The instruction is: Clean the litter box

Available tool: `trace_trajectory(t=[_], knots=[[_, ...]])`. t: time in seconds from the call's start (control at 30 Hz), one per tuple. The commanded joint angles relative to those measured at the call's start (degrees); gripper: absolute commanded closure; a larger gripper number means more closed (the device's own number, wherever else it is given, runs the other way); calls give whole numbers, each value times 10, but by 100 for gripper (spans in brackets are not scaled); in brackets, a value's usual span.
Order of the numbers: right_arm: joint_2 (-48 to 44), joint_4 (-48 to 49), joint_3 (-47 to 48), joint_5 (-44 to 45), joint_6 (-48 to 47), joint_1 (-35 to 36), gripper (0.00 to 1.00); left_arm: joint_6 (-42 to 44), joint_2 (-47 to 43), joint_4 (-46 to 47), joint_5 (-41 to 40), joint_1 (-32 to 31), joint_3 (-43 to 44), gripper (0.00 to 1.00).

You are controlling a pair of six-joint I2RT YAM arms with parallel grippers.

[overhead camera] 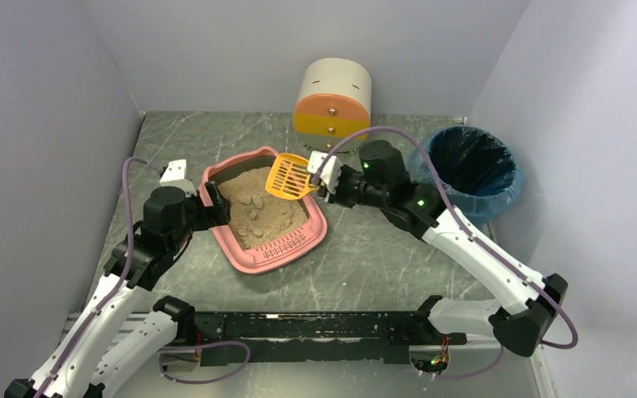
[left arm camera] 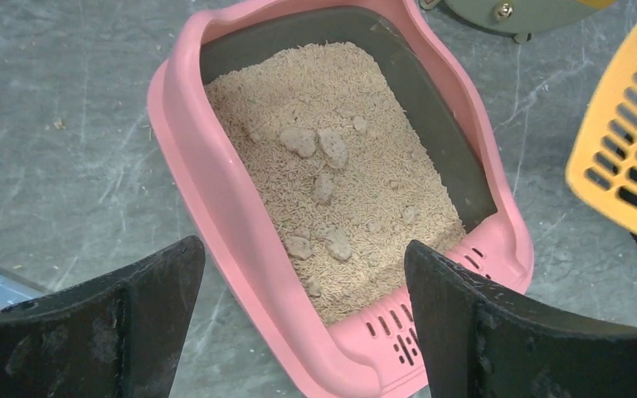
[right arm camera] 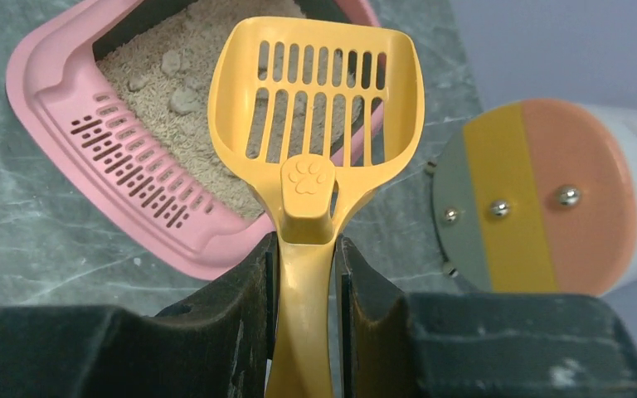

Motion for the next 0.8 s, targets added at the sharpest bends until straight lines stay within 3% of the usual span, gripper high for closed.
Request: trace_trajectory(t=[0.0, 0.2, 0.37, 0.57, 0.77], knots=[[47, -50, 43, 78, 78, 29, 100, -61, 22, -4, 5, -2, -2, 5], [170, -147, 143, 109, 191, 50, 100, -69, 71, 3, -23, 11, 12, 3], [214, -144, 146, 106, 232, 65, 100, -64, 106, 38, -21, 65, -1, 3], [278, -195, 197, 123, 266, 89, 100, 0, 61, 97, -44, 77, -55, 4], [323, -192, 219, 118, 281, 97, 100, 10, 25, 123, -36, 76, -82, 5]])
